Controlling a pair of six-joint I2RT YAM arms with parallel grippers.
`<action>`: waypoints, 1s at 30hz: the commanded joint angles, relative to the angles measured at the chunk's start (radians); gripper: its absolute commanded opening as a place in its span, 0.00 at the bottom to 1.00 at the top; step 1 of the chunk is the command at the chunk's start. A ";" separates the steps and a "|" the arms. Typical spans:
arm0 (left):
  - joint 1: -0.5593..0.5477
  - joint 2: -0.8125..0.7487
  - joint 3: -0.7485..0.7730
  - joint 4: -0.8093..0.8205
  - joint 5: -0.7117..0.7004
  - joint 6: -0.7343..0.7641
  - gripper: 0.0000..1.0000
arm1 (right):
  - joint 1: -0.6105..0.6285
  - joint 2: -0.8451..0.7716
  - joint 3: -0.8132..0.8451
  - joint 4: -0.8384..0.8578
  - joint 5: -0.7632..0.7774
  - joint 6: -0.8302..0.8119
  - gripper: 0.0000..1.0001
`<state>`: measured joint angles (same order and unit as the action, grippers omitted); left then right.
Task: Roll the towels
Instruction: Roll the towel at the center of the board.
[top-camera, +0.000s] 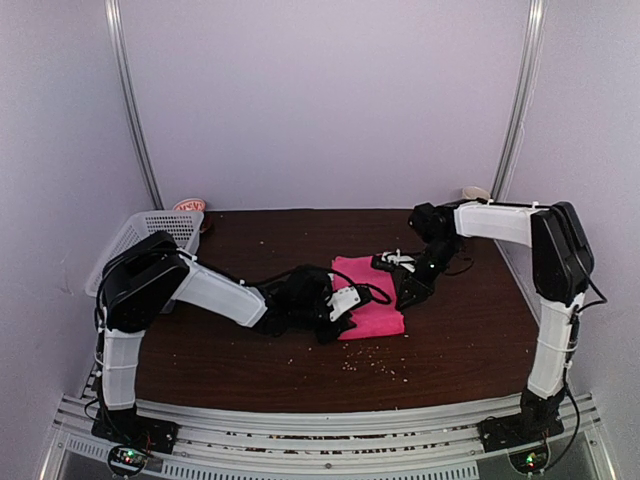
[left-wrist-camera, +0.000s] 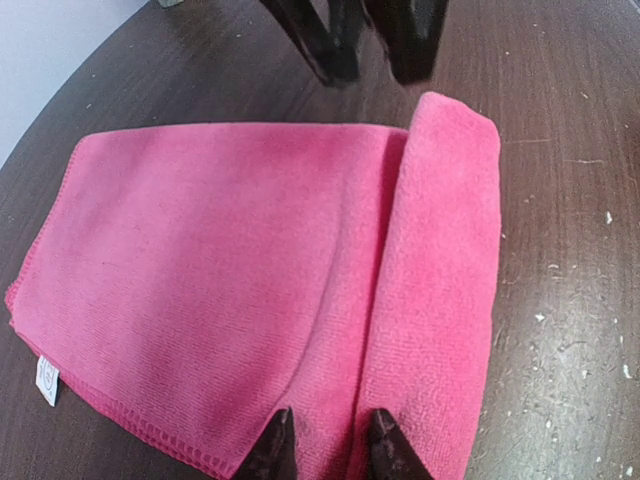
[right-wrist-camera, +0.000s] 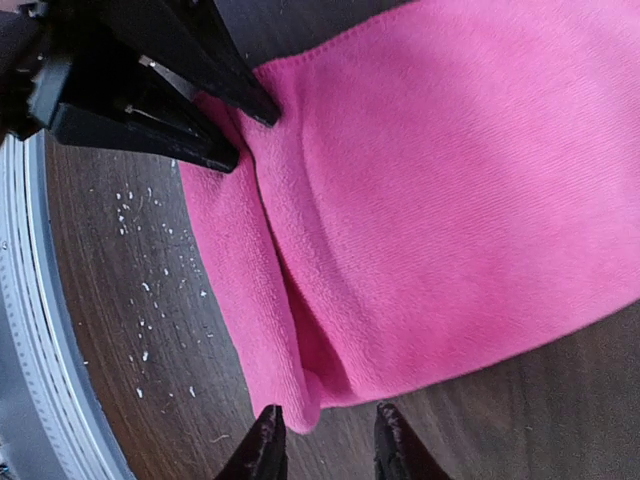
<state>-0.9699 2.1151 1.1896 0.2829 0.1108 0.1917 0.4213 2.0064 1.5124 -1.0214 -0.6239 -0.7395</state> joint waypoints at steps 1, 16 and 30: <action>-0.004 0.029 -0.019 -0.042 0.014 0.016 0.26 | -0.026 -0.161 -0.085 0.117 0.024 -0.065 0.35; -0.003 0.042 0.014 -0.071 0.099 -0.007 0.26 | -0.050 -0.591 -0.737 0.691 -0.070 -0.505 0.58; 0.009 0.083 0.067 -0.124 0.113 -0.040 0.26 | 0.101 -0.672 -0.987 1.101 0.110 -0.530 0.64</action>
<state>-0.9665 2.1532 1.2552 0.2375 0.2077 0.1684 0.4561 1.3285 0.5491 -0.1009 -0.6441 -1.2850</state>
